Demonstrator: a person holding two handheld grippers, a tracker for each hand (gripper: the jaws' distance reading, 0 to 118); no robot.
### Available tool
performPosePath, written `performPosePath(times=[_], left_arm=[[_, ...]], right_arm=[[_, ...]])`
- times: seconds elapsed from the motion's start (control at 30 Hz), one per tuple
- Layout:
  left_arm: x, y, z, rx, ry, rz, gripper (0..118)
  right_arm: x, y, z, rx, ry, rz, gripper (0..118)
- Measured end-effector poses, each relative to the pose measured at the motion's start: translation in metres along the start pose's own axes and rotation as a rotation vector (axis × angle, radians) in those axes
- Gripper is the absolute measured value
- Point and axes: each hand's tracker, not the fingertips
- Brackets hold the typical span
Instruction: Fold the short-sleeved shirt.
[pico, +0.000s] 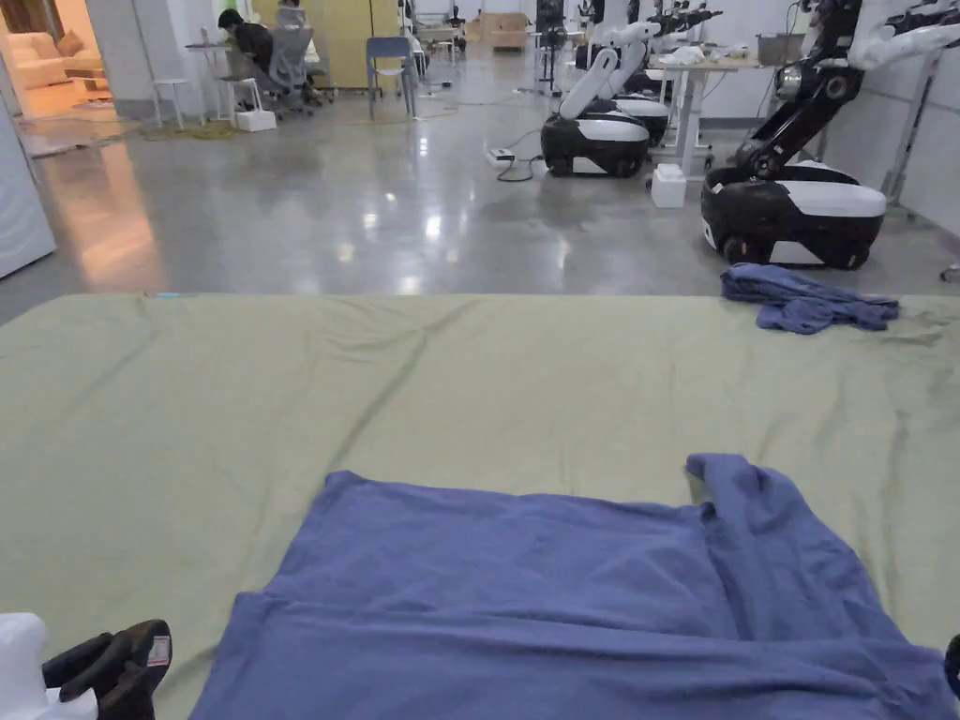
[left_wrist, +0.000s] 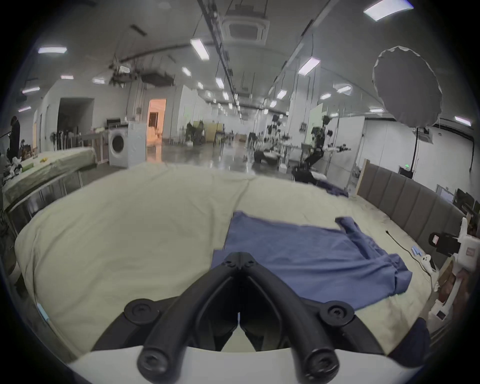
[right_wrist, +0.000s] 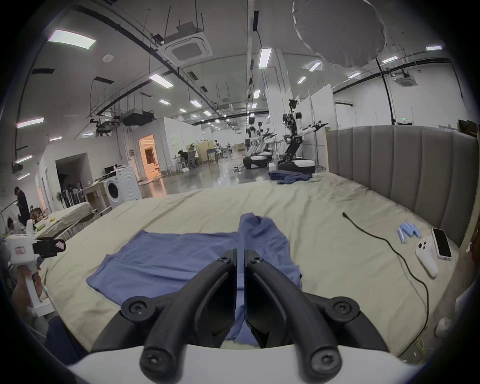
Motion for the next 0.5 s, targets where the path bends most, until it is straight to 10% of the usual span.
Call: performPosePath(times=[0.27, 0.37, 0.5], left_arm=[[-0.036, 0.037, -0.069, -0.413, -0.085, 0.041, 3], [-0.051, 0.030, -0.113, -0.561, -0.096, 0.091, 93], [-0.039, -0.007, -0.144, -0.728, -0.043, 0.050, 92]], right_arm=[[0.002, -0.004, 0.002, -0.023, -0.002, 0.020, 7], [0.001, -0.005, 0.001, -0.026, 0.002, 0.024, 7], [0.001, -0.008, -0.002, -0.040, 0.007, 0.042, 7]])
